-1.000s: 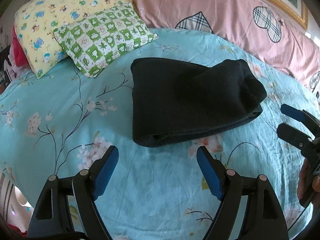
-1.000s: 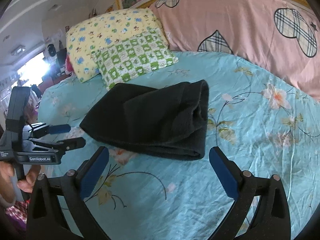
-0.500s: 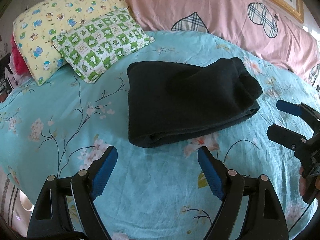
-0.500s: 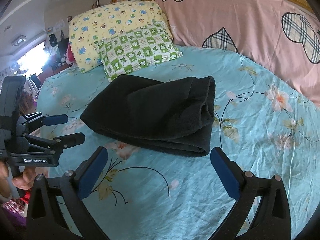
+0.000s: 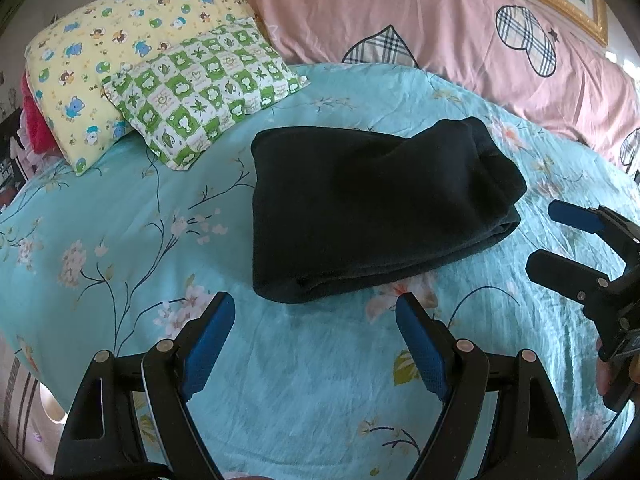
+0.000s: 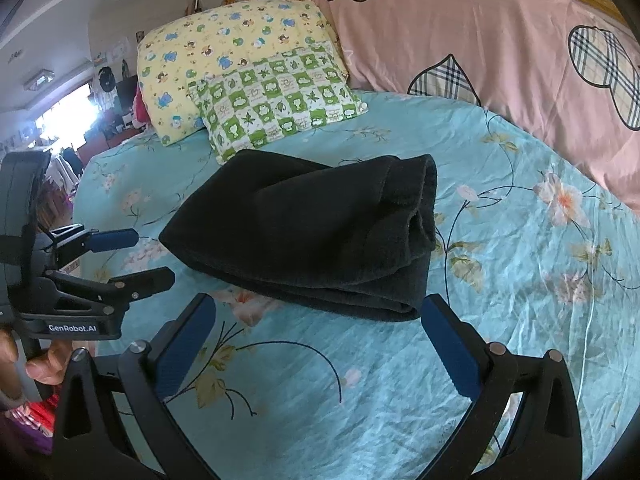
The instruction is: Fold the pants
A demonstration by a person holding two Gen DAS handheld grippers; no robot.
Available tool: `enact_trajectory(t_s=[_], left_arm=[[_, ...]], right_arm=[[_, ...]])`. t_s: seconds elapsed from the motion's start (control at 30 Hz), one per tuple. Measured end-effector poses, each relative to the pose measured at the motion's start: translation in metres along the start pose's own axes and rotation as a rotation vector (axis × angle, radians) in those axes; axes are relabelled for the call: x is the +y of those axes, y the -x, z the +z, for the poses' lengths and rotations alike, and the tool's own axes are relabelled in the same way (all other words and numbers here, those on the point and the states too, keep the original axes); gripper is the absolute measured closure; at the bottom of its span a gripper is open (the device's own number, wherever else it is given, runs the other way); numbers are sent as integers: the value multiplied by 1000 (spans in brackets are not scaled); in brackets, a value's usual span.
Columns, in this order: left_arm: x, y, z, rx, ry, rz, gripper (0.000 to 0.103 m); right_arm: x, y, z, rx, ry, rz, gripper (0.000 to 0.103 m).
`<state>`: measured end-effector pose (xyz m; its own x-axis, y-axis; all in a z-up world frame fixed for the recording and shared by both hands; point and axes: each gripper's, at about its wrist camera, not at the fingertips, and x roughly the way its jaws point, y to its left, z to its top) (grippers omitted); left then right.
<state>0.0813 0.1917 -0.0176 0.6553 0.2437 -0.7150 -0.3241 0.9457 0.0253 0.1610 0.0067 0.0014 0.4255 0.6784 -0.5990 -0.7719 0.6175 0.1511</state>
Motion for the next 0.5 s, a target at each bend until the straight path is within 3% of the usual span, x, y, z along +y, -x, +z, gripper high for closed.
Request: enact_trajectory(t_s=[0.5], left_arm=[[-1, -1, 7, -10, -4, -3, 20]], right_arm=[[-1, -5, 5, 3, 0, 9, 1]])
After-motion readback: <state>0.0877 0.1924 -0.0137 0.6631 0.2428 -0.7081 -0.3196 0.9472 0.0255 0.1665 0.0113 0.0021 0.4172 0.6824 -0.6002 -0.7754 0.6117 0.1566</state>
